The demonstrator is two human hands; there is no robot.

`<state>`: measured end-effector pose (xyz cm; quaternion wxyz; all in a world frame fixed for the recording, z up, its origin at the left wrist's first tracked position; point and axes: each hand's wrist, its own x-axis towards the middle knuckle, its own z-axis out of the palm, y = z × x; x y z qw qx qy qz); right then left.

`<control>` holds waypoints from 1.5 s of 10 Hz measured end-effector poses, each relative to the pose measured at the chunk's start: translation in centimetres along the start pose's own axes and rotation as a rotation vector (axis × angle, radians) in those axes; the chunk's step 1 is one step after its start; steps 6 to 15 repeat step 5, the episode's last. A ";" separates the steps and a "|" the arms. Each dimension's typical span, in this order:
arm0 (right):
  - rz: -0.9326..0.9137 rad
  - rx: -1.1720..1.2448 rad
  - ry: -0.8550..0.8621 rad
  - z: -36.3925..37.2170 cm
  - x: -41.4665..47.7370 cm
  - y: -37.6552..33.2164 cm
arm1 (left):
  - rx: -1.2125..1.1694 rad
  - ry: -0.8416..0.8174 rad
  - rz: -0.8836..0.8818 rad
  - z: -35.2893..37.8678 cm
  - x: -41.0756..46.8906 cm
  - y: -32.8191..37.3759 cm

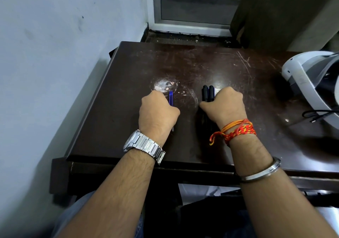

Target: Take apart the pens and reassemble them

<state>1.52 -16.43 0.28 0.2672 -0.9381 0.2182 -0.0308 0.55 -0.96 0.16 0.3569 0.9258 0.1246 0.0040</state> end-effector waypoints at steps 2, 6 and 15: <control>-0.086 -0.020 0.155 -0.3 -1.0 -0.9 | 0.006 0.047 0.035 0.0 -0.3 0.1; -0.335 0.061 0.321 0.1 -1.8 -1.4 | -0.057 0.139 0.160 -0.4 -0.8 0.6; -0.335 0.061 0.321 0.1 -1.8 -1.4 | -0.057 0.139 0.160 -0.4 -0.8 0.6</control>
